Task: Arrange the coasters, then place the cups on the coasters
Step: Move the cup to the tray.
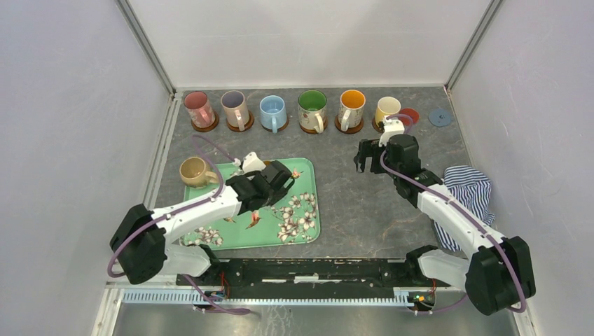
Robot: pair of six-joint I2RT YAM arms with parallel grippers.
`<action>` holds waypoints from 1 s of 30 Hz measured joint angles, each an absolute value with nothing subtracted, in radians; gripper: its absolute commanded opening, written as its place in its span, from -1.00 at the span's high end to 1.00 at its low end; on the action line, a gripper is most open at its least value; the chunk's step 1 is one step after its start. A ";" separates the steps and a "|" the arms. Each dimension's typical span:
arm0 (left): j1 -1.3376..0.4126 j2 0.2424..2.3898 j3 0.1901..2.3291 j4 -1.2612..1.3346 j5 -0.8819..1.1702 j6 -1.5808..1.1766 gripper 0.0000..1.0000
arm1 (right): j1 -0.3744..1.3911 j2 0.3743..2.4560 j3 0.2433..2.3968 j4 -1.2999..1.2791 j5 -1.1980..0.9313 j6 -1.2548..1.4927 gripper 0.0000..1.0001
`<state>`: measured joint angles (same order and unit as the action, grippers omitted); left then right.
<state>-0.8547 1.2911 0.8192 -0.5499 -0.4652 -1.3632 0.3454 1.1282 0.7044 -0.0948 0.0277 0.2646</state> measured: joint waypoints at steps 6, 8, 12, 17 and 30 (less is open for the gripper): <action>-0.855 1.324 0.852 -0.525 -0.417 -1.312 0.62 | 0.368 1.126 0.704 -0.109 0.035 0.265 -0.96; -0.855 1.333 0.869 -0.528 -0.407 -1.286 0.55 | 0.375 1.125 0.704 -0.116 0.037 0.265 -0.96; -0.855 1.345 0.899 -0.540 -0.389 -1.232 0.40 | 0.390 1.125 0.704 -0.126 0.038 0.265 -0.96; -0.855 1.349 0.910 -0.546 -0.383 -1.173 0.25 | 0.411 1.125 0.704 -0.134 0.038 0.265 -0.96; -0.855 1.311 0.955 -0.538 -0.400 -1.042 -0.19 | 0.499 1.138 0.706 -0.158 0.049 0.267 -0.96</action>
<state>-0.8555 1.3106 0.9550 -0.5385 -0.4004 -1.0424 0.4992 1.1381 0.7055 -0.1577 0.0494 0.2672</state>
